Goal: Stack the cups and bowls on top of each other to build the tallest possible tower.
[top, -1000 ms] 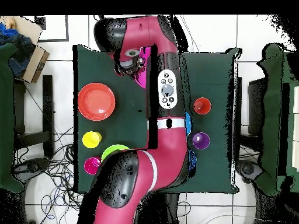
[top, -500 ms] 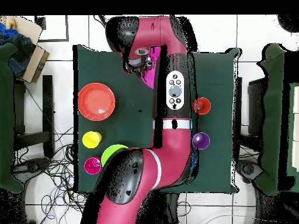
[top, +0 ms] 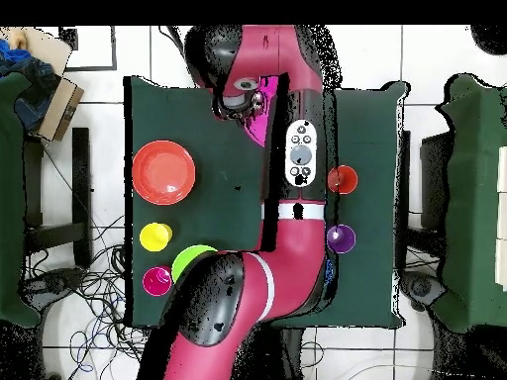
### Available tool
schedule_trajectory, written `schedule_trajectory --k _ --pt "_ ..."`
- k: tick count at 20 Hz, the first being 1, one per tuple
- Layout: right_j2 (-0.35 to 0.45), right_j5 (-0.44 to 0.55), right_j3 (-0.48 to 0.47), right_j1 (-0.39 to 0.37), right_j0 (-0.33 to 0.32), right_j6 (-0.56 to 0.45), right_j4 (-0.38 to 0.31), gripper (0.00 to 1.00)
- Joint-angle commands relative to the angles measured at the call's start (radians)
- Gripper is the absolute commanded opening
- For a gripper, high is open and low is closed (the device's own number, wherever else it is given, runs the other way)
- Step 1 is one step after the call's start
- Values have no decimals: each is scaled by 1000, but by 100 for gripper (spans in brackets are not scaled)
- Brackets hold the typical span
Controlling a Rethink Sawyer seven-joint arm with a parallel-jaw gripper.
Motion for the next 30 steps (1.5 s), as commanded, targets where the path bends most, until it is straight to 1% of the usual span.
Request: schedule_trajectory --k 1,6,10,18,20,26,27,30 --pt "92 71 -74 0 -16 -37 -134 0" --pt "117 73 -82 0 -19 -47 -169 0" --pt "122 71 -73 -4 -23 -42 -174 0" --pt "80 49 -24 -16 -20 3 -114 0" --pt "90 52 -31 -13 -17 4 -121 0" --pt "92 46 -27 -11 -8 19 -112 0" --pt "109 54 -41 -7 -9 10 -128 0" --pt "90 44 -23 -11 -11 22 -104 0"
